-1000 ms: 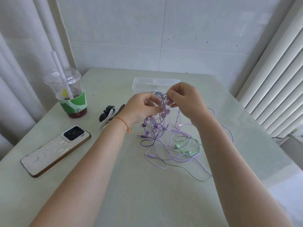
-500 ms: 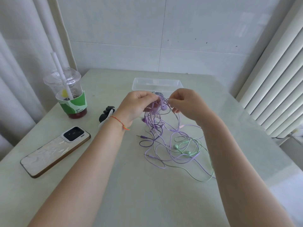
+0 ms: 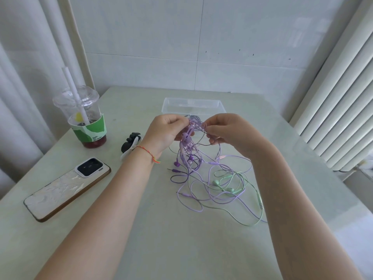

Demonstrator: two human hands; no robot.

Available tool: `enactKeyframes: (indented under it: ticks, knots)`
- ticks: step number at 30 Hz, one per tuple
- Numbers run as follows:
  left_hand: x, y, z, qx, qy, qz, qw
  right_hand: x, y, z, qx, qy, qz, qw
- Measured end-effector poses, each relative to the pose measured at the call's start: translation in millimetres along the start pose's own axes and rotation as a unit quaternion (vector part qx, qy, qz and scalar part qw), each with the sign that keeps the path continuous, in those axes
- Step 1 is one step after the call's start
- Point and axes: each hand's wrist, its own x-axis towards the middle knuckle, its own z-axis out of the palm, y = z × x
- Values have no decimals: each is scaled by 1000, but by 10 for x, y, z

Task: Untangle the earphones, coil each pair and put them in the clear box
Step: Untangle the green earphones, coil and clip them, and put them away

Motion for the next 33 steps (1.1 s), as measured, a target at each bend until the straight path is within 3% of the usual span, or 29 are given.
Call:
enactKeyframes:
  ticks: [7,13,20,28,33]
  knots:
    - [50,-47,-8,50,2,6,999,39,59,-34,-115,57,-13,992]
    - [81,-101,-1,108,-6,-12,994,50,29,-15,-88,81,-16,993]
    - [48,-128,-10,270,2,73,960,9,-2,8,-132,89,-9,987]
    - [4,-61,-3,131,-61,26,989,-38,-27,-31,-125,58,-27,990]
    - [-1,-39,-18,74,-118,4,990,-69,-59,-64,-109,49,-35,992]
